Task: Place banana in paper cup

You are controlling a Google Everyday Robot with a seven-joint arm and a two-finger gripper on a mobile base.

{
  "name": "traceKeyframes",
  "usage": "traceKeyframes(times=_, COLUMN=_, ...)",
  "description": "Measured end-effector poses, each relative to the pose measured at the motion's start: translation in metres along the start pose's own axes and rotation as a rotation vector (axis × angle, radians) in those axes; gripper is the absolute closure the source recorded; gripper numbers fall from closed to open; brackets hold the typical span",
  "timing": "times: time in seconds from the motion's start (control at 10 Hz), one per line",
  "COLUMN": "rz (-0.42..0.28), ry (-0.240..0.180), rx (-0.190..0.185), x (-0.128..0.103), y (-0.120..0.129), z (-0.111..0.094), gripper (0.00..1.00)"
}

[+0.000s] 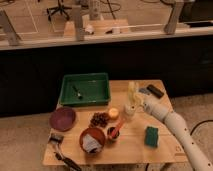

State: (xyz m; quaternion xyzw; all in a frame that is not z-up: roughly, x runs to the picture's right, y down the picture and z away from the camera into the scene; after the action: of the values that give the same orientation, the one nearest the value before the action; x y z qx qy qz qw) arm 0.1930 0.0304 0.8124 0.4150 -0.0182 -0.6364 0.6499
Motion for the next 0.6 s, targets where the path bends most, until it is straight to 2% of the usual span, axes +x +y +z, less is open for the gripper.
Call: traceKeyframes(times=0.6, rz=-0.01, ry=0.004, rx=0.004, x=-0.0007, y=0.0006, z=-0.0003, gripper=1.0)
